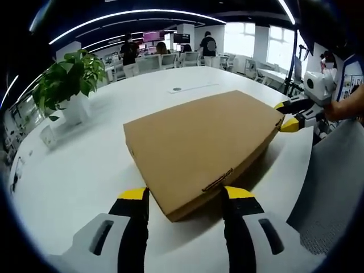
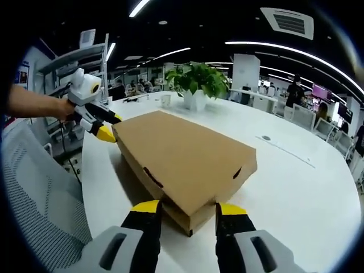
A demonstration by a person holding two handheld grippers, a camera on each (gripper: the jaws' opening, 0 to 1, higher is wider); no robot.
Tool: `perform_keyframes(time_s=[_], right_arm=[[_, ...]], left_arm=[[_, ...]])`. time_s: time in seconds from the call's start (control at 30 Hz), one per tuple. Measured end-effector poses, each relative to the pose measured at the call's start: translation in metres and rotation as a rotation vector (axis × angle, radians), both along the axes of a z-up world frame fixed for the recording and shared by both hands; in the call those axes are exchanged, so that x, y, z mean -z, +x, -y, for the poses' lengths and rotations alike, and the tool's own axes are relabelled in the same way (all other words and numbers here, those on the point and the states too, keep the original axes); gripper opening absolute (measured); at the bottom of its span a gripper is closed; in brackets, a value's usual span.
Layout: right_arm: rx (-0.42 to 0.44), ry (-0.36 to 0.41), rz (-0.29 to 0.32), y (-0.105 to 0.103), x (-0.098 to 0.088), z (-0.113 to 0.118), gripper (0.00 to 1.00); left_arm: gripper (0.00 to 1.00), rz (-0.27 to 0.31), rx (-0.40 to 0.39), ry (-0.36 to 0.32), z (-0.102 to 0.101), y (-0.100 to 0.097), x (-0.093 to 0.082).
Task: Operate the shoe box by opening the lid, removing the specified soft item, and placing it in the target area until the item is outside and the box remains undamaged.
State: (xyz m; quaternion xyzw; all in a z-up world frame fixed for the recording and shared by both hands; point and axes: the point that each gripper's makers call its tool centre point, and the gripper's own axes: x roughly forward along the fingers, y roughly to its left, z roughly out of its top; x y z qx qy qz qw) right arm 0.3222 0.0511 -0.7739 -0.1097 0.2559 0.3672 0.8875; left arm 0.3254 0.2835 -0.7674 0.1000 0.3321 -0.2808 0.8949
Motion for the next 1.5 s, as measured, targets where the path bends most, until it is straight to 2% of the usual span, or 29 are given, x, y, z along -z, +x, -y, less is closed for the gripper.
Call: perform_keyframes(time_s=[0.23, 0.47, 0.87, 1.1, 1.5], right_arm=[[0.014, 0.004, -0.014, 0.0, -0.001, 0.0, 0.34], [0.036, 0.034, -0.025, -0.002, -0.011, 0.0, 0.33], [0.052, 0.043, 0.011, -0.002, -0.033, -0.001, 0.32], [0.055, 0.058, 0.017, -0.002, -0.04, -0.002, 0.35], [0.03, 0.1, 0.037, -0.003, -0.06, -0.007, 0.43]], left_arm=[[0.52, 0.009, -0.012, 0.003, 0.0, -0.001, 0.0], [0.51, 0.016, -0.03, 0.0, 0.0, -0.002, -0.005], [0.5, 0.059, -0.062, -0.03, -0.001, -0.004, -0.024], [0.5, 0.077, -0.078, -0.044, -0.001, -0.004, -0.033], [0.52, 0.111, -0.1, -0.129, -0.001, 0.0, -0.055]])
